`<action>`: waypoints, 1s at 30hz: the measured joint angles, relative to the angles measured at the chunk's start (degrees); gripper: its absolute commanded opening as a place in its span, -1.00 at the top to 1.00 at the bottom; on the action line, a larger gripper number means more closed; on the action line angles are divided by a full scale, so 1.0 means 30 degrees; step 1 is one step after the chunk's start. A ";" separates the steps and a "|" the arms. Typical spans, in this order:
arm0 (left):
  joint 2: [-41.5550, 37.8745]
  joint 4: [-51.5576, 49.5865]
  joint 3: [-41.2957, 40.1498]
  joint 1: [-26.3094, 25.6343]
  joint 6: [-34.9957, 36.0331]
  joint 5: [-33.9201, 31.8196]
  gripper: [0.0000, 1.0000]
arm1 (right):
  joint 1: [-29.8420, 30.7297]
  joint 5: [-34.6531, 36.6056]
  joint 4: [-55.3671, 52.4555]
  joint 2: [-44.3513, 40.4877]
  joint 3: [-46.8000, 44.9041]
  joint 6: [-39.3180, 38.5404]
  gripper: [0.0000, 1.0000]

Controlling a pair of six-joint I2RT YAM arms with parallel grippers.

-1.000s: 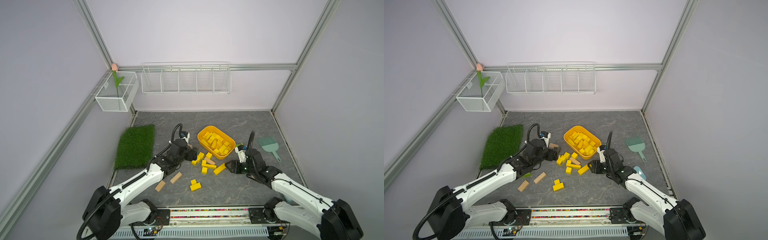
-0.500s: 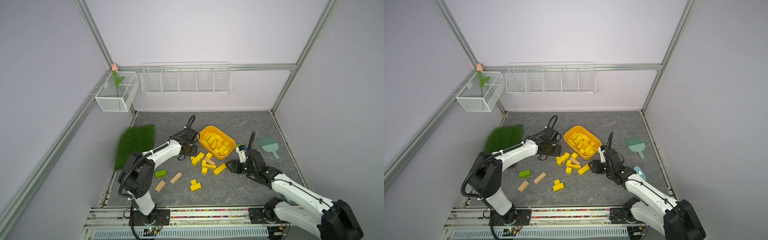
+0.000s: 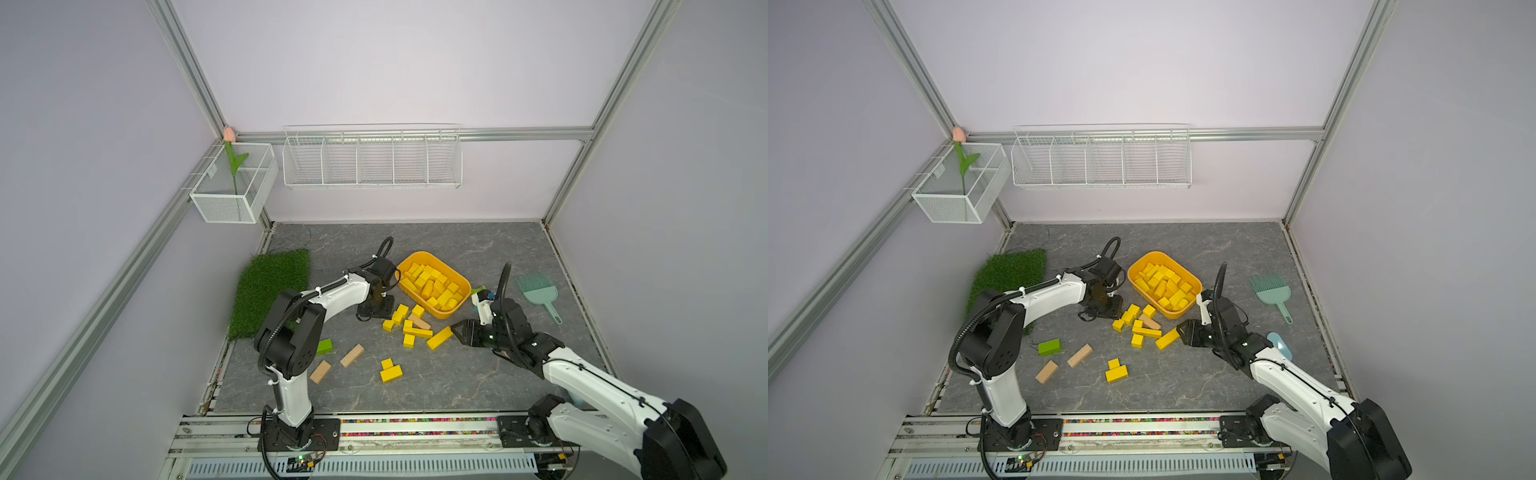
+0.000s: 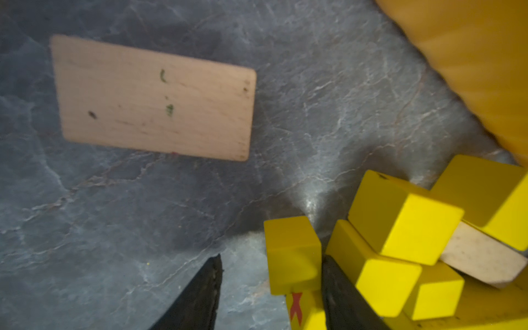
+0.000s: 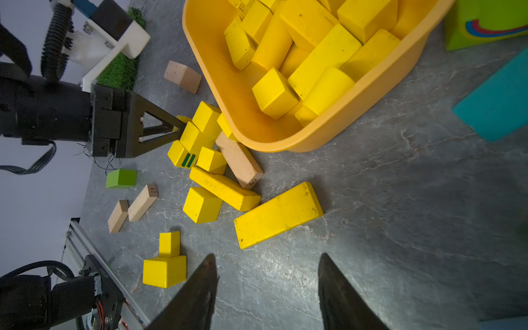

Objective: Pick out the yellow building blocks
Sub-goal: Pick up the building block from the center of the board.

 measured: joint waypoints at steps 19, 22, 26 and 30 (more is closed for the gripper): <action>0.0109 -0.0087 0.0175 0.0284 0.0197 0.0787 0.57 | 0.0000 0.0000 0.0015 0.0007 0.0000 0.0000 -0.16; -0.0291 -0.0022 0.0131 0.0299 0.0189 0.0787 0.60 | 0.0000 0.0000 0.0051 0.0015 0.0000 0.0000 -0.16; -0.1443 -0.0131 0.0517 0.0306 0.0197 0.1035 0.62 | 0.0000 0.0000 0.0138 0.0138 0.0000 0.0000 -0.15; -0.1457 -0.0597 0.2637 0.0306 0.0284 0.1421 0.64 | 0.0000 -0.0007 0.0138 0.0503 0.0000 0.0000 -0.15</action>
